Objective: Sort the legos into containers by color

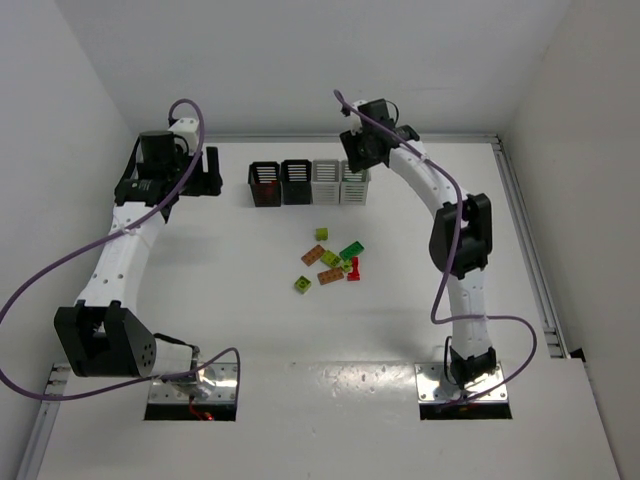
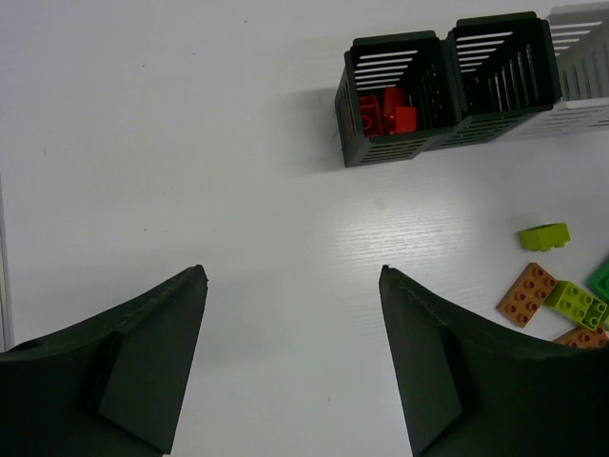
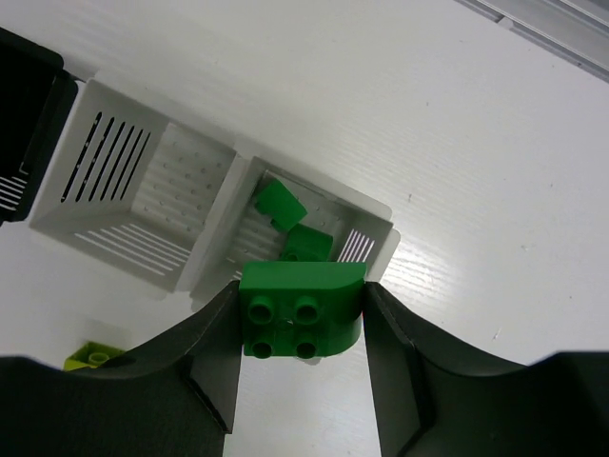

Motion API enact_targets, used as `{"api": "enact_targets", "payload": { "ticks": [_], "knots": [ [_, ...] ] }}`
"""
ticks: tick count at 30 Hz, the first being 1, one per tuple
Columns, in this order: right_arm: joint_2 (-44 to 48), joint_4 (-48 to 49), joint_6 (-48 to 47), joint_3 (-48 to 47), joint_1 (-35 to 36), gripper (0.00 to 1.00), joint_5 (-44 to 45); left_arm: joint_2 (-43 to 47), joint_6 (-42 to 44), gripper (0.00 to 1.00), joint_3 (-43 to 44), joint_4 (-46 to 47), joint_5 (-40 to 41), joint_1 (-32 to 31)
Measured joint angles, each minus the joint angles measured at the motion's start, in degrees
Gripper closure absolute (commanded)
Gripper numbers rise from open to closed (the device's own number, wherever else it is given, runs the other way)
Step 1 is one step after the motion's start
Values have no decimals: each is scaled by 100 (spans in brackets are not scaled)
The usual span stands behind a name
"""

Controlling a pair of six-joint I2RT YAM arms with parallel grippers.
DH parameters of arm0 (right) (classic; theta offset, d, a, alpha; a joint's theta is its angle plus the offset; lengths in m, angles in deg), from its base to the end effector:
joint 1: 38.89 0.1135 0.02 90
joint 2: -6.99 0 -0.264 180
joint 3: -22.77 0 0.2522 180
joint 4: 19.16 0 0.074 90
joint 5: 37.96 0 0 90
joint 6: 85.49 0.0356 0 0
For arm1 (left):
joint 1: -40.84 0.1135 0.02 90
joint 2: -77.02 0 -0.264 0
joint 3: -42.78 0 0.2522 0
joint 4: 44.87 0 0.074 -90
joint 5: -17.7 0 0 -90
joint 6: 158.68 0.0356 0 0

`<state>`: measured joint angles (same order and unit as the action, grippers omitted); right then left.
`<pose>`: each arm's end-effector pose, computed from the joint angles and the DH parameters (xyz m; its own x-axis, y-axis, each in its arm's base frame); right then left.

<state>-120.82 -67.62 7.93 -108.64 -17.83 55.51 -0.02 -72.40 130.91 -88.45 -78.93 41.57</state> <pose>0.4778 0.1817 0.2606 -0.6761 -0.1965 -0.7101 -0.2788 0.9603 -0.0003 0.3006 -0.0003 0.3605 -0.5415 -0.0714 -0.8377 0.0497 0.9919 -0.1166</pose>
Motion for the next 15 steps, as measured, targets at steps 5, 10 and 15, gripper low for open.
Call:
{"api": "enact_targets", "payload": {
  "ticks": [5, 10, 15],
  "knots": [
    [-120, -7, -2, -9, 7, 45, -31, 0, 4, 16, -44, 33, -7, 2],
    [-138, -4, 4, -15, 7, 33, -133, 46, 46, 6, -118, 50, -111, 2],
    [-98, -7, 4, 28, 7, 32, -260, 190, 205, 6, -238, 68, -518, 2]
  ]
}}
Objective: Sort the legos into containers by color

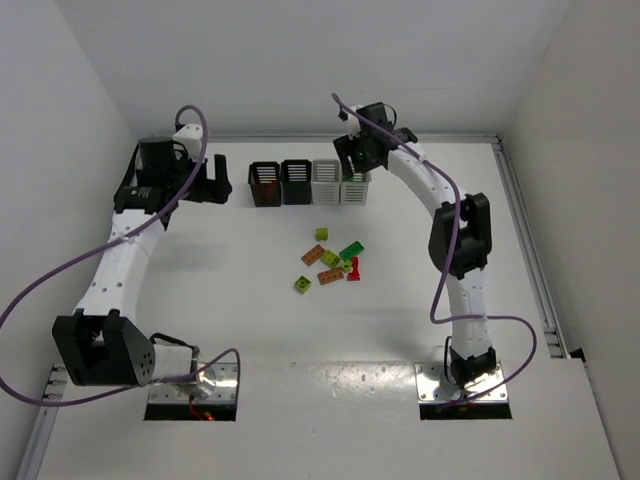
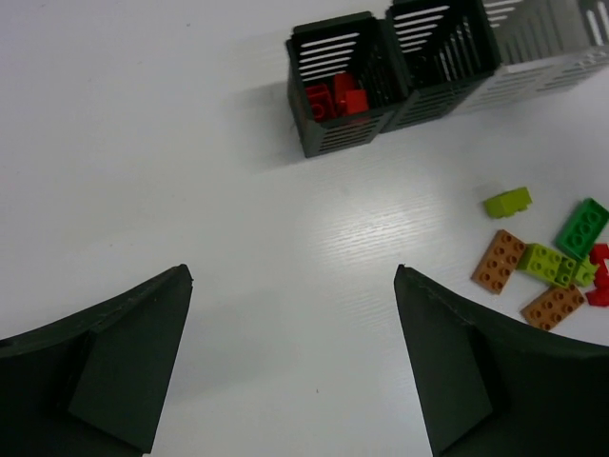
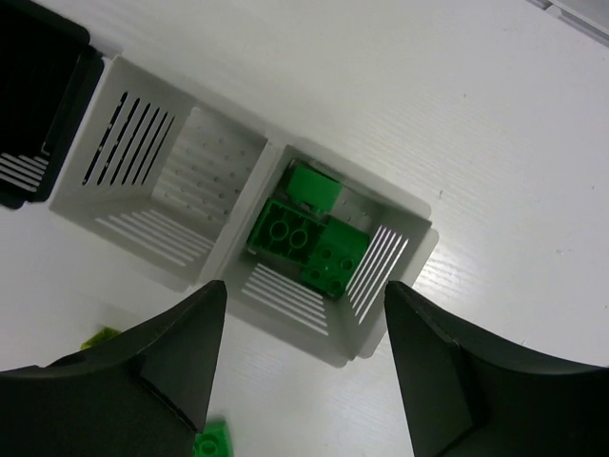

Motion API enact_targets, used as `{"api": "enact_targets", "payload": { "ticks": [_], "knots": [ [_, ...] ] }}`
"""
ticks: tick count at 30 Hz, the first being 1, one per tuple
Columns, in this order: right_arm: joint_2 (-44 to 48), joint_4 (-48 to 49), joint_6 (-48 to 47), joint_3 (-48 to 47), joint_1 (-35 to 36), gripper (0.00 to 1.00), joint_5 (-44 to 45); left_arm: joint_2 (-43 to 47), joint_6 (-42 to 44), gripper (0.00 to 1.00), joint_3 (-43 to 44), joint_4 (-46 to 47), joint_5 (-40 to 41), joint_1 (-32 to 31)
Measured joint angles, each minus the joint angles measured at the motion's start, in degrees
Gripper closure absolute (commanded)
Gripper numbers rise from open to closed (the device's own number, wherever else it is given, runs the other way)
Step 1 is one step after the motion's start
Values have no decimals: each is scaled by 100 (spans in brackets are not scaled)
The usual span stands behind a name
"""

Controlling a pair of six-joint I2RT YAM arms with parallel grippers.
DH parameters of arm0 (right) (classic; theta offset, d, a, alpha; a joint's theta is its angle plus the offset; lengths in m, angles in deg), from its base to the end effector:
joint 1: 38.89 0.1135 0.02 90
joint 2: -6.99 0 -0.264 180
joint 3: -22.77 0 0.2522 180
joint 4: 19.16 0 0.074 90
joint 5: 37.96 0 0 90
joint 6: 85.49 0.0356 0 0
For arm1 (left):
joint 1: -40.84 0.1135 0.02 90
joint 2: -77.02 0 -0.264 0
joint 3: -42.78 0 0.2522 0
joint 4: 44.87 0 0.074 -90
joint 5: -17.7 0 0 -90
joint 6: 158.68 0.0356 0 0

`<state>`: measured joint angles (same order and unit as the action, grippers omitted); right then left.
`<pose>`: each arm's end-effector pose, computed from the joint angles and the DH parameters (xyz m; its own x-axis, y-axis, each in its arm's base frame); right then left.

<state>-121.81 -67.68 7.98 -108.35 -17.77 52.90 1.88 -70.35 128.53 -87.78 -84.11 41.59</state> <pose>0.4790 0.1844 0.2504 -0.6933 -0.2029 -0.6915 -0.3092 0.9505 0.0311 0.2923 -0.0035 0.3569 -0.5387 -0.0356 -0.8417 0.1445 0.9804 -0.1340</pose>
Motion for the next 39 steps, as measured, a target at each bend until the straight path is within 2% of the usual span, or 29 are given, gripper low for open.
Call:
{"api": "enact_targets", "payload": {
  "ticks": [5, 8, 11, 15, 20, 24, 30, 39],
  "knots": [
    [763, 46, -46, 997, 0, 32, -164, 315, 382, 6, -376, 7, -763, -20],
    [1414, 66, -76, 1685, 0, 32, -291, 466, 621, 8, -599, -7, -940, -168],
    [2085, 142, -146, 2369, 0, 32, -481, 555, 874, 9, -800, -52, -994, -529],
    [2863, 251, -330, 3447, 0, 33, -831, 603, 1158, 14, -1067, -153, -966, -1325],
    [3200, 254, -404, 4690, -2, 36, -1088, 592, 1296, 17, -1349, -232, -938, -2365],
    [3362, 264, -332, 5392, 13, 39, -1311, 542, 1172, 17, -1412, -157, -828, -2468],
    [3641, 544, 166, 5945, 177, 46, -1615, 476, 916, 17, -1412, 48, -584, -2332],
    [3191, 782, 503, 5705, 520, 46, -1628, 487, 841, 17, -1615, 155, -420, -2243]
  ]
}}
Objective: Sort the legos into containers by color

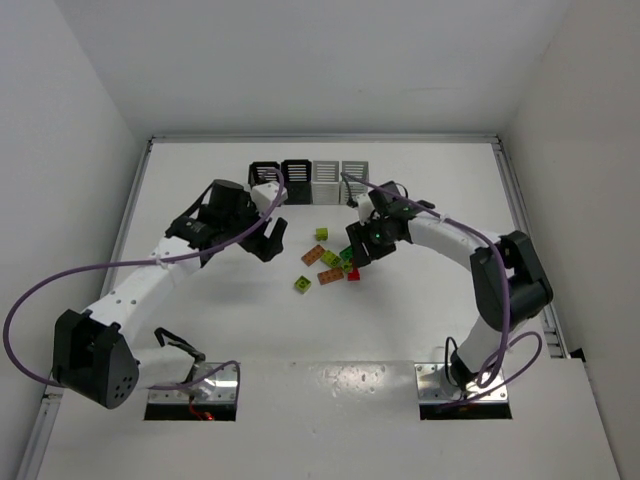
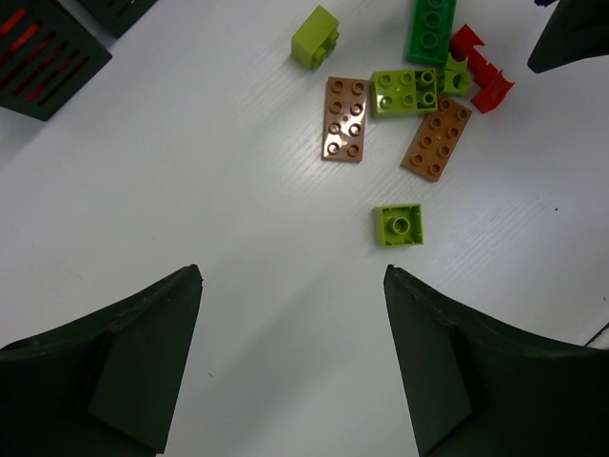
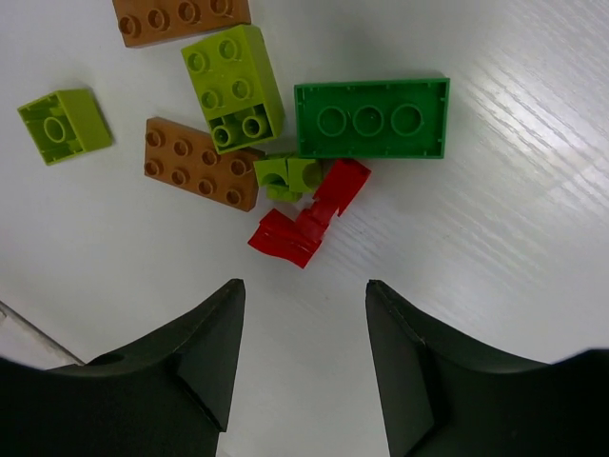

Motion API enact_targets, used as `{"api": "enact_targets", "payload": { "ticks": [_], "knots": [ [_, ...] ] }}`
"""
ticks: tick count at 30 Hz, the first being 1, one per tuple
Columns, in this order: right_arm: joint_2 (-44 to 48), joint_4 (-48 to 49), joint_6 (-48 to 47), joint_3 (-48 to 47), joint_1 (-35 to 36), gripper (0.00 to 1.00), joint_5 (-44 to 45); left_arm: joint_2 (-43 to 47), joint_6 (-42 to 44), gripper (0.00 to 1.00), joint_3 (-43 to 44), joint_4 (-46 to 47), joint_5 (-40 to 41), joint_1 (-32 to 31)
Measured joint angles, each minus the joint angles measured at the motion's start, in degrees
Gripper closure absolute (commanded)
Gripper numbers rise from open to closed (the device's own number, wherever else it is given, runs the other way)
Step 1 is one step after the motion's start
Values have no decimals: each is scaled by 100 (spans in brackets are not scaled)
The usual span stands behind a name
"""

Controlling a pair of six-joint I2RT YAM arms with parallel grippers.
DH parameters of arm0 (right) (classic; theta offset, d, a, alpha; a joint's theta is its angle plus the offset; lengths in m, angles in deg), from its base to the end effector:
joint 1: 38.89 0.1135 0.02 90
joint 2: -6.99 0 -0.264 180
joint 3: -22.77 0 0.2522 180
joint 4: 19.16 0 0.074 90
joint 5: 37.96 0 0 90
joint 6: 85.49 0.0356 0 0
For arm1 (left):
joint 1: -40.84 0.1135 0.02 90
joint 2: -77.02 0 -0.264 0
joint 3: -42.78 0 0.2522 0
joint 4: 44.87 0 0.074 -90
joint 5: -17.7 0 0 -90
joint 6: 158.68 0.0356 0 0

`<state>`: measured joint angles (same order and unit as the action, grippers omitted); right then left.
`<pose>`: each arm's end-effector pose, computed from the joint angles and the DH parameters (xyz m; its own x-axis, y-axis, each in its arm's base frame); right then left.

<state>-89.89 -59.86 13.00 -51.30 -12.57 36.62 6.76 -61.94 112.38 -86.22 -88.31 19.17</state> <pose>0.2938 0.1559 0.1809 -0.8722 -0.2727 -0.4060 -0.4094 0.8612 0.3012 0.2412 -0.1064 0.2867 -0.5537 0.3414 -0.7596 0.6146 0.7830 -0.0961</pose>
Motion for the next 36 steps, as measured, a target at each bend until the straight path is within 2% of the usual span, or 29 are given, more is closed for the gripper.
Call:
{"api": "enact_targets", "payload": {
  "ticks": [10, 15, 23, 30, 32, 36],
  "knots": [
    [-284, 24, 42, -271, 155, 46, 400, 0, -20, 17, -15, 7, -7, 0],
    [-498, 98, -431, -667, 85, 41, 455, 39, -15, 17, -15, 7, -7, 0],
    [-498, 28, -1126, -804, -35, 41, 542, 138, 15, 18, -101, 22, -234, -96],
    [-223, 186, -693, -221, -498, 40, 804, -323, 212, 23, -2, -35, -72, -1523],
    [-94, 173, -546, -28, -745, 40, 852, -688, 321, 27, 219, -68, 31, -2044],
    [197, 142, -350, 201, -1279, 40, 839, -1311, 446, 31, 734, -105, 81, -2566]
  ]
}}
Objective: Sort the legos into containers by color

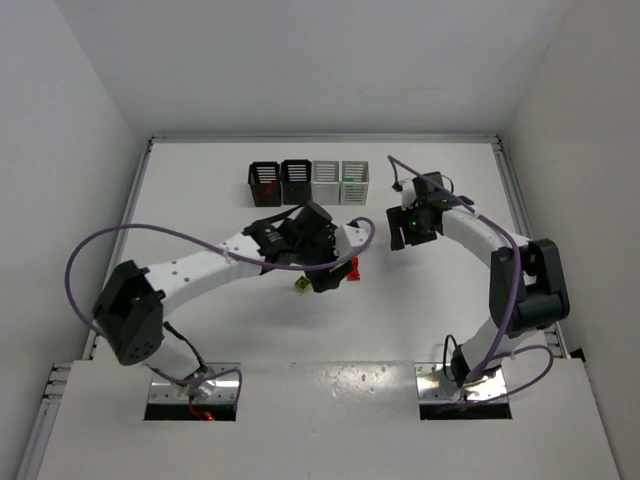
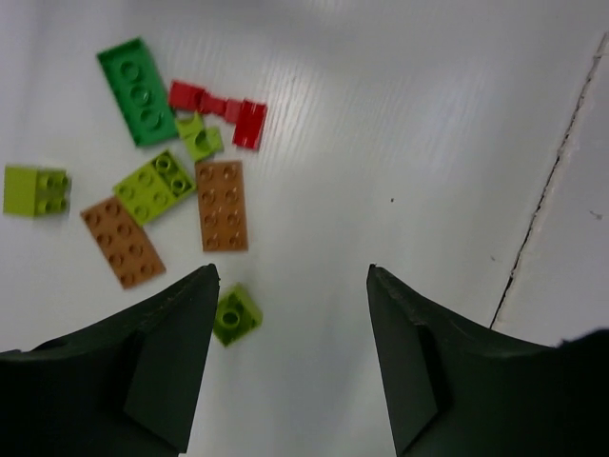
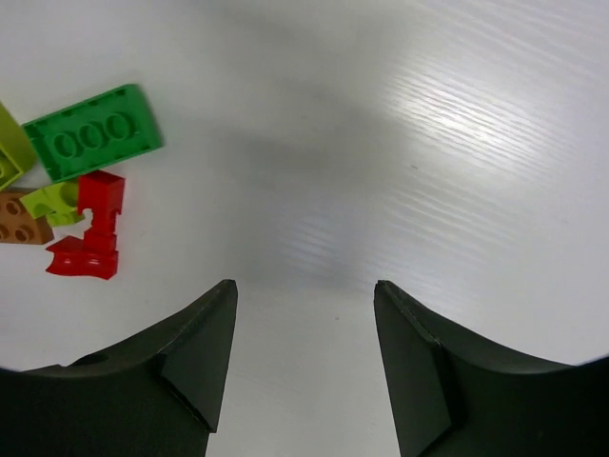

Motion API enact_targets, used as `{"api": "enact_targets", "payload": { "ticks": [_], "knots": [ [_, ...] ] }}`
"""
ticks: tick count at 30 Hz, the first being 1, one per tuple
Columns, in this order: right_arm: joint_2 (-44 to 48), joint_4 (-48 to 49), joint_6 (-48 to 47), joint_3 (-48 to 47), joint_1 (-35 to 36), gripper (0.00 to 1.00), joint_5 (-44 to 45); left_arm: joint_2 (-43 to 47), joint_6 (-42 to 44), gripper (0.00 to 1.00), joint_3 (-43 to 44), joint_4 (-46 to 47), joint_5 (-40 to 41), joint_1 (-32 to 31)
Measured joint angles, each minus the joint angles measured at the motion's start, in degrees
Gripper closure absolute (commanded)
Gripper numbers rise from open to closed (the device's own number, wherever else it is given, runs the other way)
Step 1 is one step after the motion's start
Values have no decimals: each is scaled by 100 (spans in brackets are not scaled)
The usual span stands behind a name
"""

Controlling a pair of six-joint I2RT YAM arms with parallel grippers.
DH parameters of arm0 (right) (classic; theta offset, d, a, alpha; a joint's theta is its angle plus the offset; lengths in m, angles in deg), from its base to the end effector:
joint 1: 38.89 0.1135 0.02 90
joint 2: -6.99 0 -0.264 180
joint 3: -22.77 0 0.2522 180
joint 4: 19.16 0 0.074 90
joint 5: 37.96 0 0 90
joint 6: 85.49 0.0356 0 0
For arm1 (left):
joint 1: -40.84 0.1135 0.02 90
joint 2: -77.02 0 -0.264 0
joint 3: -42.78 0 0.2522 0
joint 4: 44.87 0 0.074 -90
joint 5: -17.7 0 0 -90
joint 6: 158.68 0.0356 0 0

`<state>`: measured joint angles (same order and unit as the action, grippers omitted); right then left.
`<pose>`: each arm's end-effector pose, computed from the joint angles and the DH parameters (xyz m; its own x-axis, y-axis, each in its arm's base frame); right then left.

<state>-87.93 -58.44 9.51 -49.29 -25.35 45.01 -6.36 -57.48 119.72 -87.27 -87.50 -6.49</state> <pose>0.3160 0.0806 0.1819 -0.8813 -0.1233 -0.4561 -0.2120 0.9659 0.1485 0.2043 -0.2354 0.2659 -0.3400 0.6454 -0.6840 0.9099 0.4096 -0.0658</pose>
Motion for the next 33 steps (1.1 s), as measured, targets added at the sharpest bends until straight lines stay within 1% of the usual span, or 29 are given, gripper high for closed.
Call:
{"api": "enact_targets", "payload": {
  "ticks": [5, 8, 11, 14, 20, 26, 33],
  "knots": [
    [343, -26, 90, 48, -544, 40, -92, -962, 214, 38, 772, 35, -162, -280],
    [350, -42, 138, -4, -782, 40, -212, -1419, 319, 43, 1128, 37, -304, -321],
    [286, -109, 168, -168, -949, 40, -365, -1744, 356, 46, 1405, 31, -232, -385],
    [205, -105, 199, -323, -1058, 40, -540, -2020, 358, 46, 1582, 44, -46, -546],
    [129, -118, 258, -343, -1198, 40, -723, -2632, 358, 44, 1825, -13, 507, -811],
    [129, -105, 260, -343, -1272, 40, -817, -3108, 356, 44, 2074, -195, 999, -820],
    [129, -109, 260, -343, -1309, 40, -909, -3418, 361, 44, 2365, -264, 1425, -820]
  ]
}}
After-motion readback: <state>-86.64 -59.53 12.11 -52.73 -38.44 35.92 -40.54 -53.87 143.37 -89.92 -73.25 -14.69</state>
